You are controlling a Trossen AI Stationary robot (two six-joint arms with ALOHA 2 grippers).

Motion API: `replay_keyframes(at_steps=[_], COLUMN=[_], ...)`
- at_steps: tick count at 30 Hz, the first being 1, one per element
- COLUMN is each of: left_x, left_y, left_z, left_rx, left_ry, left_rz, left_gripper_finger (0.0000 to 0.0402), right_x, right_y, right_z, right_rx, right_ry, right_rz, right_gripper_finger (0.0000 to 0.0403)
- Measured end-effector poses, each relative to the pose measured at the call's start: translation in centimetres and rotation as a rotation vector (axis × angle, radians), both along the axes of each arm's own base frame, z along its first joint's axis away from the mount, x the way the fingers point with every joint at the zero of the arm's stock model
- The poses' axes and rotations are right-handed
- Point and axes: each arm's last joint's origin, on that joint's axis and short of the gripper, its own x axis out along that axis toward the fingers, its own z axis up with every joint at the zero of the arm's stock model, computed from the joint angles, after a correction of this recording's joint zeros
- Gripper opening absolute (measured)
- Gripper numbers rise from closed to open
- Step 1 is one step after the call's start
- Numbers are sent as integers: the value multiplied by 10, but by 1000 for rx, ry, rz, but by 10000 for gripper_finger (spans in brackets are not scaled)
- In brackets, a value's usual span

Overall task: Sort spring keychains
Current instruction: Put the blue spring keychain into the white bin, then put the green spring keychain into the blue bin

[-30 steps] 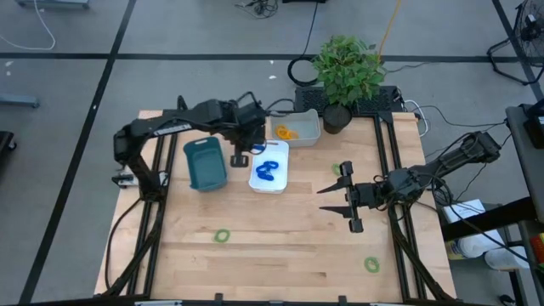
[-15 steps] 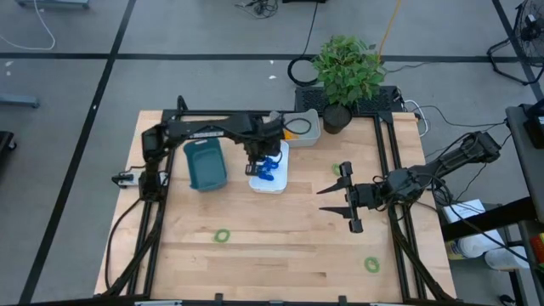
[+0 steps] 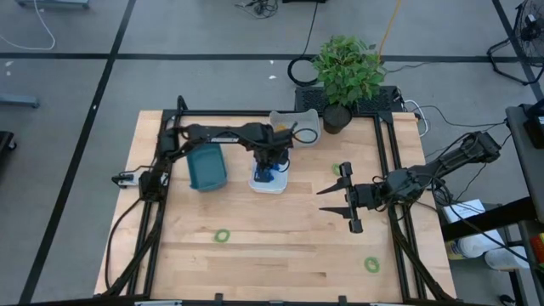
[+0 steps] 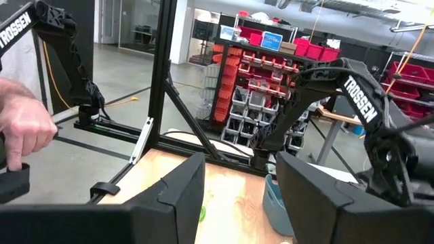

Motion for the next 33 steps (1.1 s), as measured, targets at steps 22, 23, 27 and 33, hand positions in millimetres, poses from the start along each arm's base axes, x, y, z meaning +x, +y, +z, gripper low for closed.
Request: replay_keyframes(at_steps=[22,23,27,33], left_x=[1,1,-1,-11], left_y=[4,4,4,-6], left_z=[-5,-5,3,43], left_rx=[-13,-13,-12,-24], left_ry=[8,8,-8,-110], left_rz=[72,72,87,82], left_gripper_finger=[266,277,313,336], right_x=[0,0,0,0], right_y=[0,0,0,0], right_z=[-1,-1,-1,-1], right_rx=[-6,-6,-6,40], right_ry=[13,13,13,21], right_rz=[-1,-1,-1,-1], right_gripper_finger=[171,171,171,171])
